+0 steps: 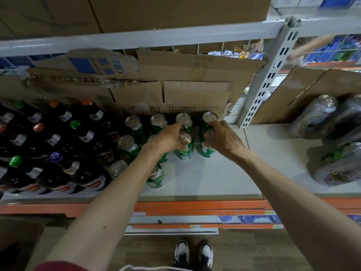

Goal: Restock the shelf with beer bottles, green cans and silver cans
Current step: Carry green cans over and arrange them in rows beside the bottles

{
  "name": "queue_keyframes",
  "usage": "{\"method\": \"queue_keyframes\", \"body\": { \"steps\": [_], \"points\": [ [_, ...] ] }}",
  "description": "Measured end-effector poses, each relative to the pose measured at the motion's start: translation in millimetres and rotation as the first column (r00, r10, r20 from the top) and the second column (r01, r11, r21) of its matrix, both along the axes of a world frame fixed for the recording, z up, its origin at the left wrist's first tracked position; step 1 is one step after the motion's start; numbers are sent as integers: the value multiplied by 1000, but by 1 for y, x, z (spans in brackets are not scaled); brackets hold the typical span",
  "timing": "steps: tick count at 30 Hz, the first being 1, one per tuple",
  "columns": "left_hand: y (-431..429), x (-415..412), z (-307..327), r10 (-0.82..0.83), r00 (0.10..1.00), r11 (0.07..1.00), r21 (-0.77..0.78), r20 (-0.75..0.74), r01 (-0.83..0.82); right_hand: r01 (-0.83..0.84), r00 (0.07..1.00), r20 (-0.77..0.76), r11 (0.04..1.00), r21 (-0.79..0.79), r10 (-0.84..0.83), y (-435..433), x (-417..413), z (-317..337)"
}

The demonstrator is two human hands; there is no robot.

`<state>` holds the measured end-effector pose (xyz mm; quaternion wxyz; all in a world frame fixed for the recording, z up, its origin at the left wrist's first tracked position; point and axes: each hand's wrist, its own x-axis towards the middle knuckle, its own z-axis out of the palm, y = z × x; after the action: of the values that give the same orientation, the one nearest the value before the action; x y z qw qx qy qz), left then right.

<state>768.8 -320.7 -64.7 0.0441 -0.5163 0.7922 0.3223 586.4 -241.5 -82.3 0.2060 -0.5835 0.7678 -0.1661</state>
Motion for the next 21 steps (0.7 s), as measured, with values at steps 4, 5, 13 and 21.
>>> {"method": "queue_keyframes", "body": {
  "steps": [4, 5, 13, 21],
  "points": [
    [1, 8, -2, 17, 997, 999, -32, -72, -19, 19, 1000, -9, 998, 57, -18, -3, -1, 0],
    [2, 8, -3, 33, 996, 999, -41, -82, -36, -3, 1000, 2, 998, 65, 3, -4, -2, 1],
    [5, 3, 0, 20, 999, 994, -107, -39, -24, -110, 994, 30, 993, 51, 109, 0, -6, 3],
    [9, 2, 4, 70, 994, 979, -196, 87, -52, -110, 993, -44, 990, 84, 114, -6, -3, 0]
  ]
}}
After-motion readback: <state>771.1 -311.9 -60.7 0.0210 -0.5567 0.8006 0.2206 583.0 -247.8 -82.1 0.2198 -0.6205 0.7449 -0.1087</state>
